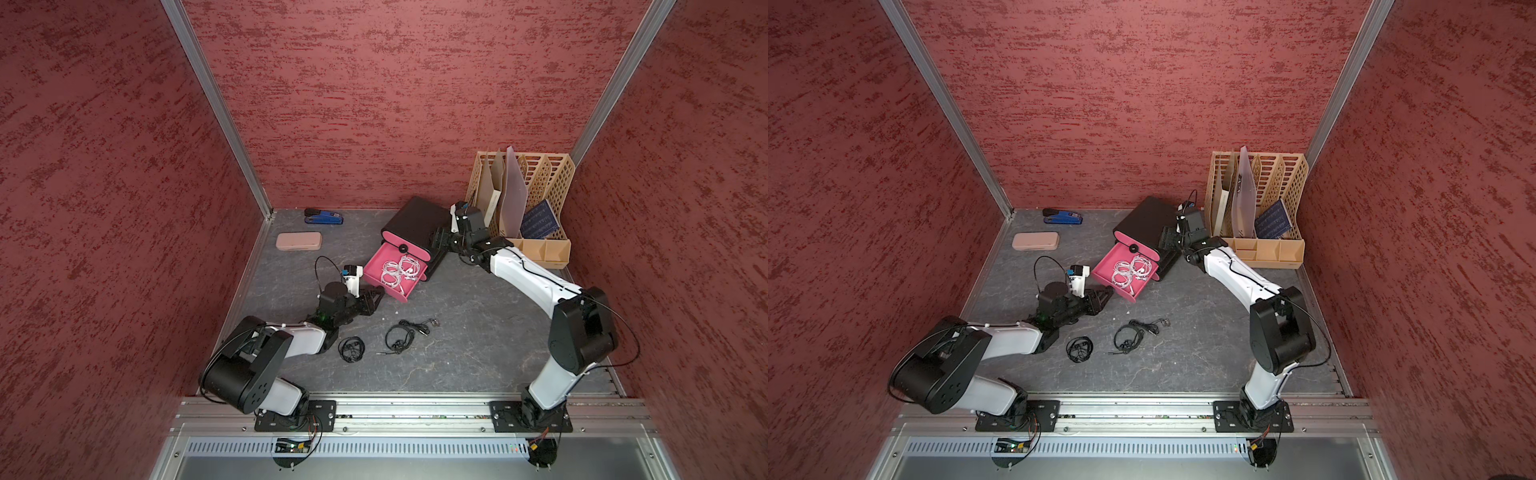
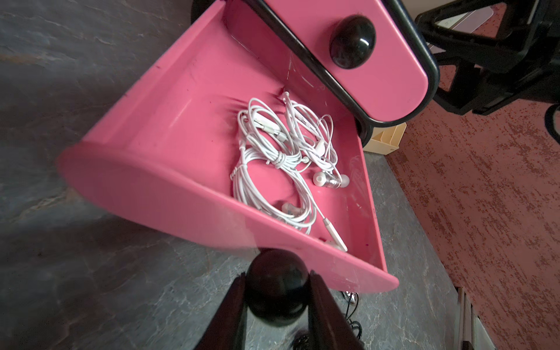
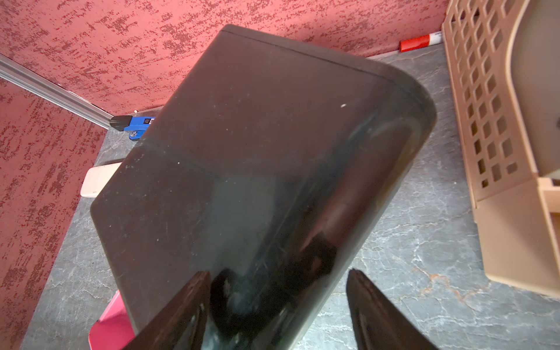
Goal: Place the wired earphones into the drawer by color
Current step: Close the drawer in the storage box.
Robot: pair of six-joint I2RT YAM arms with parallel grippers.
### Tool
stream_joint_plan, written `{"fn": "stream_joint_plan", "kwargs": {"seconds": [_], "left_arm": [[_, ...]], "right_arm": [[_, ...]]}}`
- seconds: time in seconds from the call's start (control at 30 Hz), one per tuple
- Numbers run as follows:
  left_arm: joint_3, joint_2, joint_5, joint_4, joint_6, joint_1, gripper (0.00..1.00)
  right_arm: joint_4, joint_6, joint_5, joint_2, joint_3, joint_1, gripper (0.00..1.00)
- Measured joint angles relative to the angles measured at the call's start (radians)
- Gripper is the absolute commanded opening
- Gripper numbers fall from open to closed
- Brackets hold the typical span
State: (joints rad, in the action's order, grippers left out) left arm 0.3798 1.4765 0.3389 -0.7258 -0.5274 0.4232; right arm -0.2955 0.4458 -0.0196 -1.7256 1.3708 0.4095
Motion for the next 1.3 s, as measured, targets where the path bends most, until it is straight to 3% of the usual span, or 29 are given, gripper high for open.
{"fn": "stream_joint_plan", "kwargs": {"seconds": [0.53,1.3], "left_arm": [[0.180,0.173,-0.003,-0.011,-0.022,0.011,0.12],[0.367,0.455,-0.007,-0.243,-0.106,0.026,0.12]], "right_arm": [[0.006,0.000,0.000,0.002,-0.005,0.000,0.75],[0.007,-0.001,-0.001,0.003,-0.007,0.000,0.75]]}}
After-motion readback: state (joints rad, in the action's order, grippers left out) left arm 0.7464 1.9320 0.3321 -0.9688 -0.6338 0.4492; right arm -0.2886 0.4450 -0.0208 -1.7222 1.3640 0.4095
